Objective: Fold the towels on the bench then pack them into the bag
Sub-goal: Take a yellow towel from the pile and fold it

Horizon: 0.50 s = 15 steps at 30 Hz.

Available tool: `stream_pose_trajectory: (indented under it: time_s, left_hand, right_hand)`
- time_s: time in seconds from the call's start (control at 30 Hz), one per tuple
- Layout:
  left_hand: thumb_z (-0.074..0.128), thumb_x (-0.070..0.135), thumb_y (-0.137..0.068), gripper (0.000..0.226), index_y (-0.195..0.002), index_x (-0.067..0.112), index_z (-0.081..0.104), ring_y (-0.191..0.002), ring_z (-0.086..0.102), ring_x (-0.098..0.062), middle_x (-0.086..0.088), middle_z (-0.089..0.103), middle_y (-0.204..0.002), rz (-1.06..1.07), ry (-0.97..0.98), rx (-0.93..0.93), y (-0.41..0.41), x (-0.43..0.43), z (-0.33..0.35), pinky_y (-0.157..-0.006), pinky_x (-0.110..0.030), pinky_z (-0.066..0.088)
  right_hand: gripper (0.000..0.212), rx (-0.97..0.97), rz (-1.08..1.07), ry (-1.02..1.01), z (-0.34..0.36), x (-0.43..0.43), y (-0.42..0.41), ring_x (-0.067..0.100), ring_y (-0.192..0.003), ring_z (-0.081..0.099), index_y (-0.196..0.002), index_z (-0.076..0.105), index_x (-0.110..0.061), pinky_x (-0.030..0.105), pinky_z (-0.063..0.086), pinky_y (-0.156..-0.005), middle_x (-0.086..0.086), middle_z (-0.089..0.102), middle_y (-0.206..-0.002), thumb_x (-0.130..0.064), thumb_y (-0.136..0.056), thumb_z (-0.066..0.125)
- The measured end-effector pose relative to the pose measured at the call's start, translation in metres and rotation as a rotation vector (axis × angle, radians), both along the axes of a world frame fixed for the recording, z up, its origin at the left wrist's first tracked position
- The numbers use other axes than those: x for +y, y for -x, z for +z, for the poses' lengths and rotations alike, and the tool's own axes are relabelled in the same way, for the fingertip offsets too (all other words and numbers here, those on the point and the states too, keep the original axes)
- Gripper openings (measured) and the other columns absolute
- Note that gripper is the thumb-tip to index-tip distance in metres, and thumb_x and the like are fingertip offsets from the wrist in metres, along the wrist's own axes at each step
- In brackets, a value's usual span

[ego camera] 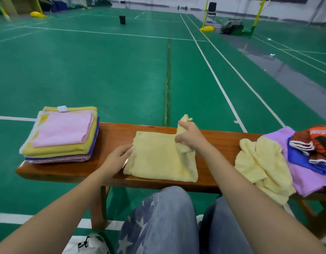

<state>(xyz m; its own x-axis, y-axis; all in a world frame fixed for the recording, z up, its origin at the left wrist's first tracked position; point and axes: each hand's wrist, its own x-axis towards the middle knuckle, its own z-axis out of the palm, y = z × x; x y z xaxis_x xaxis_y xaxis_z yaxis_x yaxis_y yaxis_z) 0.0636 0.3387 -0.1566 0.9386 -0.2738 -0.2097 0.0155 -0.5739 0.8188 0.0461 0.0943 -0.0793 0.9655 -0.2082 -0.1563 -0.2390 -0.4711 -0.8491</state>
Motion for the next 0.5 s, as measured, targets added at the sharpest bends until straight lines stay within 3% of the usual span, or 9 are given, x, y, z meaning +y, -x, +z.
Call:
stream_pose_trajectory:
  time_s: [0.1, 0.3, 0.5]
  left_hand:
    - [0.035, 0.036, -0.1, 0.04, -0.137, 0.023, 0.043, -0.119, 0.04, -0.009, 0.001, 0.044, -0.141, 0.04, 0.074, 0.003, 0.0, 0.002, -0.001, -0.099, -0.029, 0.032]
    - [0.035, 0.035, -0.101, 0.041, -0.14, 0.024, 0.038, -0.128, 0.037, -0.011, 0.003, 0.039, -0.145, 0.085, 0.106, -0.008, -0.002, 0.006, -0.005, -0.102, -0.028, 0.03]
    - [0.035, 0.037, -0.1, 0.045, -0.144, 0.024, 0.032, -0.133, 0.035, -0.016, 0.002, 0.035, -0.149, 0.094, 0.12, 0.001, -0.002, 0.004, 0.0, -0.107, -0.032, 0.03]
  right_hand:
    - [0.074, 0.009, 0.068, 0.026, -0.007, 0.042, -0.013, 0.027, -0.13, 0.037, -0.144, 0.036, -0.011, 0.033, 0.042, -0.099, 0.008, 0.024, -0.149, 0.0, -0.077, 0.063]
    - [0.072, 0.072, 0.183, 0.128, -0.032, 0.107, -0.025, 0.024, -0.131, 0.037, -0.146, 0.03, -0.011, 0.024, 0.039, -0.09, 0.003, 0.013, -0.154, -0.006, -0.081, 0.061]
    - [0.066, 0.133, 0.329, 0.052, -0.044, 0.114, -0.018, 0.026, -0.127, 0.04, -0.146, 0.03, -0.023, 0.029, 0.048, -0.086, 0.004, 0.021, -0.15, -0.014, -0.088, 0.061]
